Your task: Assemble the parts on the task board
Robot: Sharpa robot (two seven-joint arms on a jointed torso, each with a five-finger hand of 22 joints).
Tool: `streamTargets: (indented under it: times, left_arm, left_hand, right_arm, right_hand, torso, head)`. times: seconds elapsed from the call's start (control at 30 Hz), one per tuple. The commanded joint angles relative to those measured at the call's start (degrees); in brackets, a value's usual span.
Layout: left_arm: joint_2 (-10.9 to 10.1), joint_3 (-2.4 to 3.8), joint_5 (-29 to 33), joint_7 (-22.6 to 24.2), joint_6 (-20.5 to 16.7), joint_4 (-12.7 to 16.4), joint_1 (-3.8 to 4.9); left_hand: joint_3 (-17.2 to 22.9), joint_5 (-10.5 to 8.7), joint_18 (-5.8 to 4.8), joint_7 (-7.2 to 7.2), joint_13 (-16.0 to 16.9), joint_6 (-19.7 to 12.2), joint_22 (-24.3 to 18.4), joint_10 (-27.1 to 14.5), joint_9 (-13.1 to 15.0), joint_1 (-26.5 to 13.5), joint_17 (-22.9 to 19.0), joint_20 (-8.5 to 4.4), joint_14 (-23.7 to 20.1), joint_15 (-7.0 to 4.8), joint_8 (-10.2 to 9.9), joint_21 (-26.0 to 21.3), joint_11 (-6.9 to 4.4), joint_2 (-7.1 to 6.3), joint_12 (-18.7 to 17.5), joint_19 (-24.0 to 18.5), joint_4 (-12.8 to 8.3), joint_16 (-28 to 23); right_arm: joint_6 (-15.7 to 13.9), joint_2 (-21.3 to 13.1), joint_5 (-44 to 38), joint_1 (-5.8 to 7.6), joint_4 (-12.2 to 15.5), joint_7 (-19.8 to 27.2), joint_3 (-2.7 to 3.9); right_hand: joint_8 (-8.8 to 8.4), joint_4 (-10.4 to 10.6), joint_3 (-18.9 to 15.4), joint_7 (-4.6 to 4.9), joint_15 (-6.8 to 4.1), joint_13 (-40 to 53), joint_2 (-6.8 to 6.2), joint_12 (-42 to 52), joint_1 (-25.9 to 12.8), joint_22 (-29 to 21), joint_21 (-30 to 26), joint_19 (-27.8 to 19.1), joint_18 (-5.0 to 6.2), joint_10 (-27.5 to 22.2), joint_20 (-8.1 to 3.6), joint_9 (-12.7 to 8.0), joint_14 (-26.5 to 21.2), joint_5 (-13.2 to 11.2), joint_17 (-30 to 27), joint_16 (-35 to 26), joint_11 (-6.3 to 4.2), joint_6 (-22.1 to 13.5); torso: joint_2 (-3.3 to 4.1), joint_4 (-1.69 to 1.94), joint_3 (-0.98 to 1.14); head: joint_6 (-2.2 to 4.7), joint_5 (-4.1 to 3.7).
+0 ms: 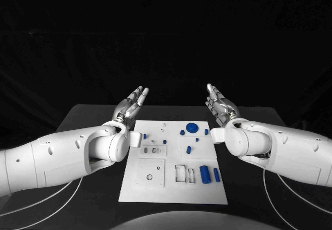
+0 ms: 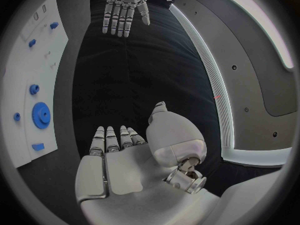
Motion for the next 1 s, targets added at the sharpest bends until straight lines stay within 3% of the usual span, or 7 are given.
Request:
streamTargets:
  times: [0.03, 0.2, 0.23, 0.4, 0.53, 0.73, 1.0]
  left_arm:
    - [0.1, -0.56, 3.1, 3.2, 8.4, 0.0, 0.61]
    - [0.1, -0.93, 3.3, 3.4, 9.2, 0.0, 0.85]
    - [1.5, -0.99, 3.3, 4.4, 10.4, -1.7, 0.80]
    - [1.1, -1.01, 3.1, 5.2, 10.6, -1.6, 0.80]
    - [0.4, -1.05, 2.4, 5.8, 10.7, -1.3, 0.79]
    - [-0.4, -1.12, 1.6, 6.1, 11.3, -1.0, 0.75]
    - [-1.4, -1.19, -1.2, 6.1, 12.3, -1.1, 0.72]
  left_hand:
    - [-0.1, 0.30, 0.63, -0.08, 0.1, 0.4, -0.1, 0.0, 0.1, 1.0, -0.1, 0.39, -0.1, 0.48, 0.3, -0.4, -0.43, 0.25, 0.4, 0.0, 0.4, -0.2]
    - [-0.3, 0.06, 0.60, -0.53, 0.0, 0.3, -0.1, 0.0, 0.0, 0.9, -0.1, 0.98, -0.1, 0.99, 0.3, -0.4, -0.47, -0.11, 0.3, 0.0, 0.4, -0.2]
    - [-0.3, 0.06, 0.60, -0.57, 0.0, 0.3, -0.1, 0.0, 0.0, 0.9, -0.1, 1.02, -0.1, 1.02, 0.3, -0.4, -0.46, -0.13, 0.2, 0.0, 0.4, -0.2]
    - [-0.4, 0.04, 1.04, -2.60, 0.1, 0.5, -0.1, 0.0, 0.0, 1.2, -0.1, 2.57, -0.1, 1.76, 0.3, -0.4, 0.51, -0.62, 0.6, 0.0, 0.4, -0.2]
    - [-0.6, 0.12, 1.61, -4.99, 0.4, 2.0, 0.0, 0.3, 0.2, 2.0, -0.1, 4.82, -0.1, 2.56, 0.7, -0.3, 2.71, -1.35, 2.6, 0.0, 0.3, -0.2]
    - [-0.9, 0.17, 1.72, -4.31, 0.7, 5.3, 0.6, 0.8, 0.7, 2.8, 0.0, 7.11, 0.0, 4.02, 1.8, 0.5, 4.13, -1.51, 5.1, 1.0, 0.3, -0.1]
    - [-0.9, 0.56, 1.69, -4.53, 0.5, 5.0, 0.7, 0.5, 0.6, 3.3, 0.1, 7.81, 0.1, 4.63, 1.9, 0.8, 3.03, -1.51, 4.4, 1.3, 0.3, 0.1]
  right_arm:
    - [10.1, 0.0, 3.6, 0.36, -0.3, -3.6, -0.43]
    - [12.0, -0.1, 4.3, 0.65, -0.5, -4.3, -0.86]
    - [15.7, -1.2, 1.5, 0.14, -1.5, -4.8, -0.87]
    - [16.3, -1.4, -0.5, 0.06, -1.8, -4.3, -0.87]
    - [16.2, -1.7, -5.2, 0.14, -2.1, -3.7, -0.87]
    - [16.1, -2.9, -15.1, 1.33, -2.2, -4.5, -0.87]
    - [18.4, -5.4, -37.7, 6.08, -1.2, -14.2, -0.86]
  right_hand:
    - [-0.21, 0.4, -0.9, 1.60, -6.37, -0.1, -0.37, -0.2, 2.9, -0.1, -0.3, 0.0, 1.18, -0.1, -0.21, -0.1, 0.0, 0.3, -0.1, -0.2, 1.40, -0.1]
    - [-0.21, 0.5, -0.6, 3.87, -2.79, -0.1, -1.00, -0.2, 4.0, -0.1, -0.3, 0.0, 1.08, -0.1, 3.29, -0.1, 0.0, 0.3, -0.1, -0.2, 4.12, -0.1]
    - [-0.21, 0.5, -0.6, 4.46, -1.71, -0.1, -1.09, -0.2, 4.2, -0.1, -0.3, 0.0, 1.07, -0.1, 4.30, -0.1, 0.0, 0.3, -0.1, -0.2, 4.78, -0.1]
    - [0.39, 0.3, 0.0, 6.85, 6.58, -0.1, -1.62, -0.2, 6.0, -0.1, -0.3, 0.0, -0.16, -0.1, 11.12, 0.3, 0.0, 1.3, -0.1, -0.2, 7.32, 0.7]
    - [2.51, -0.7, 0.8, 10.36, 12.15, 0.8, -2.67, 2.1, 10.6, 1.0, 1.3, 1.7, -0.19, 1.2, 16.52, 1.5, 0.7, 5.5, 0.5, 0.7, 12.53, 4.3]
    - [3.82, -5.1, 2.8, 11.04, 16.88, 2.0, -5.05, 7.8, 20.1, 8.6, 16.8, 29.3, -2.58, 6.6, 18.47, 2.2, 19.0, 12.4, 5.5, 11.9, 18.17, 8.2]
    - [8.63, -14.5, 6.9, 13.62, 9.64, 3.4, -6.05, 17.9, 32.5, 10.7, 24.9, 54.8, 1.56, 23.0, 14.95, 4.9, 50.3, 15.5, 8.9, 20.7, 17.97, 22.5]
  torso:
    - [-0.20, 0.13, -0.03]
    - [-0.20, 0.13, -0.03]
    - [-0.74, 1.16, -0.03]
    - [-0.56, 1.05, 0.10]
    - [-0.68, 0.91, 0.03]
    - [-0.93, 0.96, -0.35]
    - [0.51, 1.51, -0.85]
  head:
    - [-0.60, 0.03]
    - [-0.60, 0.03]
    - [-1.25, 0.02]
    - [-1.06, 0.24]
    - [-1.40, 0.18]
    - [-2.10, -0.03]
    - [-2.82, 0.51]
